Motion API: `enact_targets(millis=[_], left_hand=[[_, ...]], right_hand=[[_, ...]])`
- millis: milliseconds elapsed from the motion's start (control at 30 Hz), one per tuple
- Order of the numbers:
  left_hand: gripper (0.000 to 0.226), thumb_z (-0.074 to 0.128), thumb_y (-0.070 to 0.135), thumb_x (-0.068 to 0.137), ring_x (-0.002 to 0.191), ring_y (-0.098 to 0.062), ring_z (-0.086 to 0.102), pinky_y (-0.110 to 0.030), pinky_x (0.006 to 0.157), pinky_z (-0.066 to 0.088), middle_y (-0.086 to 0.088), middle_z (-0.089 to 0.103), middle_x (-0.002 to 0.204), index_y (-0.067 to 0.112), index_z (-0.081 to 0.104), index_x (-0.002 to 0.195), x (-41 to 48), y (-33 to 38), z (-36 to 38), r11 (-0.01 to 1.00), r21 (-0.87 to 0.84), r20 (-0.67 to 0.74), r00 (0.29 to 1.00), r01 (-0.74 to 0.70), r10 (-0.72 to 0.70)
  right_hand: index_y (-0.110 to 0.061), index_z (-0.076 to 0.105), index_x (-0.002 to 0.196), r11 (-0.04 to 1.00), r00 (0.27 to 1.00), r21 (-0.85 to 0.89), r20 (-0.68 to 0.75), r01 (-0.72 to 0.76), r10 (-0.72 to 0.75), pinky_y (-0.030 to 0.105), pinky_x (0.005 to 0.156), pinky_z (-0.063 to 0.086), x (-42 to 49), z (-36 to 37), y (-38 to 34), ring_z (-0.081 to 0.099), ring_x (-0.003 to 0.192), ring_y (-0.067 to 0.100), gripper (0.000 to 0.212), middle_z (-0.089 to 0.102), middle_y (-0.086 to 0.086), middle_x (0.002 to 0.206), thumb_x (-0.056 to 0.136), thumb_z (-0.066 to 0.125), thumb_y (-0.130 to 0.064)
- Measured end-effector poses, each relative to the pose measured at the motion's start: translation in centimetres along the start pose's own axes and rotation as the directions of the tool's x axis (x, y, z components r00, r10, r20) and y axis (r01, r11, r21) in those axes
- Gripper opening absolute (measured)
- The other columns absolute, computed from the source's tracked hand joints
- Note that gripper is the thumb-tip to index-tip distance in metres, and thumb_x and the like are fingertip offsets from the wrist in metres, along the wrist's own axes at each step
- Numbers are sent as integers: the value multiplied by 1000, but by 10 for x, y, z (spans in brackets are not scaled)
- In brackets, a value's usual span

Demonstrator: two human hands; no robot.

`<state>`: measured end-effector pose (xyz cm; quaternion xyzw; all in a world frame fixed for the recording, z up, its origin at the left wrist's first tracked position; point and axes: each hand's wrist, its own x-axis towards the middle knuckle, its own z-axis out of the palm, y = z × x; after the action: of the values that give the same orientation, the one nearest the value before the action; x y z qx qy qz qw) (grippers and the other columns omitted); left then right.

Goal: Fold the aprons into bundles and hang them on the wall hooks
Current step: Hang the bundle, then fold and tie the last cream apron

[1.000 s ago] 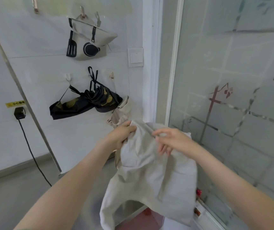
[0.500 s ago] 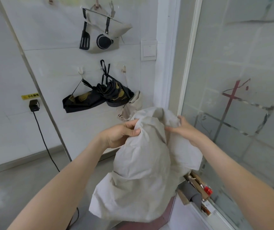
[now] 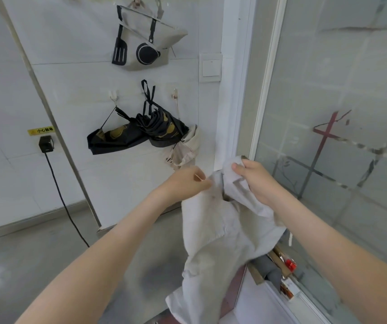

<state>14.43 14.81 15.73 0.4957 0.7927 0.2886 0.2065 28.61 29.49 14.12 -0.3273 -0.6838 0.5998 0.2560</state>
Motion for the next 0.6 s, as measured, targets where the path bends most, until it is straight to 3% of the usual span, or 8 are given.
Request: enact_targets(millis=[67,133,167,267,333,367,433,600], left_hand=[[46,55,59,86,100,-14,59,-31,90,50,4,61,109,22,58,112,-2,14,11,995,-102,79,997,7,1],[51,54,68,82,103,-17,61,-34,91,52,5,60,103,21,56,103,0,21,20,965,-261,136,991,41,-6],[55,55,72,78,104,-16,61,-33,90,52,6,61,102,22,56,101,0,23,23,938,-342,160,987,55,0],[73,65,76,65,105,-9,62,-32,87,54,8,67,109,21,60,114,5,23,32,879,-476,123,991,5,61],[47,68,50,81,100,-11,64,-28,83,55,4,68,106,16,60,113,7,19,40,851,-521,-9,997,-67,74],[34,65,35,88,100,-12,64,-24,82,53,3,67,108,14,59,114,8,16,42,839,-537,-52,996,-90,74],[28,59,26,93,107,-16,63,-27,91,49,-2,68,114,13,61,117,8,10,47,826,-554,-42,994,-108,102],[23,44,18,100,108,-26,60,-37,99,42,-11,68,110,11,65,108,4,4,42,818,-575,-34,999,-34,17]], right_hand=[[-16,60,124,998,996,-69,86,14,-8,40,98,46,-2,1,0,60,112,15,49,63,-2,124,87,59,-47],[-16,59,85,983,980,-169,192,77,-44,24,62,41,-17,5,-10,53,63,3,19,57,-7,76,95,52,-31],[-19,47,71,972,971,-213,235,103,-52,23,54,30,-19,6,-12,39,54,7,25,42,-7,65,96,47,-19],[-20,33,63,961,920,-210,381,179,-89,30,63,26,-36,7,-23,33,67,17,34,34,3,68,86,41,4],[-17,52,75,968,881,-182,469,173,-69,29,74,39,-43,-1,-24,51,77,16,34,53,2,77,79,36,13],[-15,63,93,968,868,-188,493,168,-55,23,81,45,-44,-6,-24,59,88,11,44,64,-1,90,80,33,15],[-12,62,120,967,890,-196,453,164,-59,14,90,45,-50,-8,-22,61,102,4,53,68,-3,109,85,33,16],[-12,54,100,832,964,-492,57,255,-261,30,83,46,-45,-9,7,55,92,15,11,57,-4,94,90,59,-9]])
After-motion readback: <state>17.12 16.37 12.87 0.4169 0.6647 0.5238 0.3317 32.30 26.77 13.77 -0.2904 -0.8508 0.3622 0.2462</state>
